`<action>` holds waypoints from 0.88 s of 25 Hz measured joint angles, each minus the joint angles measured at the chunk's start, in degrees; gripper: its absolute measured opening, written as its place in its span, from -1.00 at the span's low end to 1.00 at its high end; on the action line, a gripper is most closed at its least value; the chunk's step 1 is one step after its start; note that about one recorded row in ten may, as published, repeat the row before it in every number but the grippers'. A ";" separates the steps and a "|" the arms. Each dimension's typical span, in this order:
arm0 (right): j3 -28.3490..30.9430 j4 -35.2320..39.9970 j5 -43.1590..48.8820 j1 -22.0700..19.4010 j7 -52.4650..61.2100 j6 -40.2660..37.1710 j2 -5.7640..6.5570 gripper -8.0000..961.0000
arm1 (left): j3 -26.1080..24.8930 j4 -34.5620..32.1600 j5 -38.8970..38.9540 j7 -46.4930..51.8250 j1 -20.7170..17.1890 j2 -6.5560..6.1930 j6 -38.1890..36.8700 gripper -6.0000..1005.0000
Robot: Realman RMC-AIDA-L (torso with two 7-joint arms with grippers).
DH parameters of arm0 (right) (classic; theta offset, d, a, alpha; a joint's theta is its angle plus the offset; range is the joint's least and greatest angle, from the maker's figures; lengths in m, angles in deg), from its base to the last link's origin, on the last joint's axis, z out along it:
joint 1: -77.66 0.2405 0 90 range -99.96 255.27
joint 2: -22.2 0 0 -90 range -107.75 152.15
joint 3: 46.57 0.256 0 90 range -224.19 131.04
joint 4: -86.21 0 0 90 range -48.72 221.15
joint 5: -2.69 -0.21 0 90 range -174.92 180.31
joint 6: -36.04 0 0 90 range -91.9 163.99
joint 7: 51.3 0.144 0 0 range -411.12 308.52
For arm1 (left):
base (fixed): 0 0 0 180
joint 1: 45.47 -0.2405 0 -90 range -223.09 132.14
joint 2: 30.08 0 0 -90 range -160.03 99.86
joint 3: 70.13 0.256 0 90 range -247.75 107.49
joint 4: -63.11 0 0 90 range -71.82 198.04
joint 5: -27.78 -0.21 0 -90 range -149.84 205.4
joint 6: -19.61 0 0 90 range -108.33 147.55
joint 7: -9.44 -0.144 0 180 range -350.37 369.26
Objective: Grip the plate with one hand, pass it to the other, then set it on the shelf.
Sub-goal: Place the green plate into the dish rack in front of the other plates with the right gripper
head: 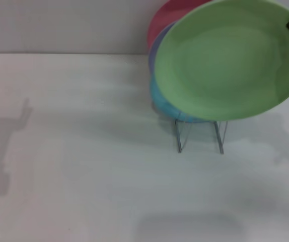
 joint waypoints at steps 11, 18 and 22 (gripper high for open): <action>12.34 1.57 12.13 5.45 -0.02 -0.30 0.28 -0.91 | 3.68 -0.06 0.15 -0.13 0.39 0.09 0.77 0.62; 17.77 2.95 19.68 8.21 -0.03 -0.48 0.46 -0.92 | 3.88 -0.10 0.17 -0.10 1.06 0.11 1.87 0.62; 20.05 3.30 23.45 9.56 -0.03 -0.70 0.52 -0.92 | 3.97 -0.10 0.04 -0.17 1.57 0.17 2.38 0.62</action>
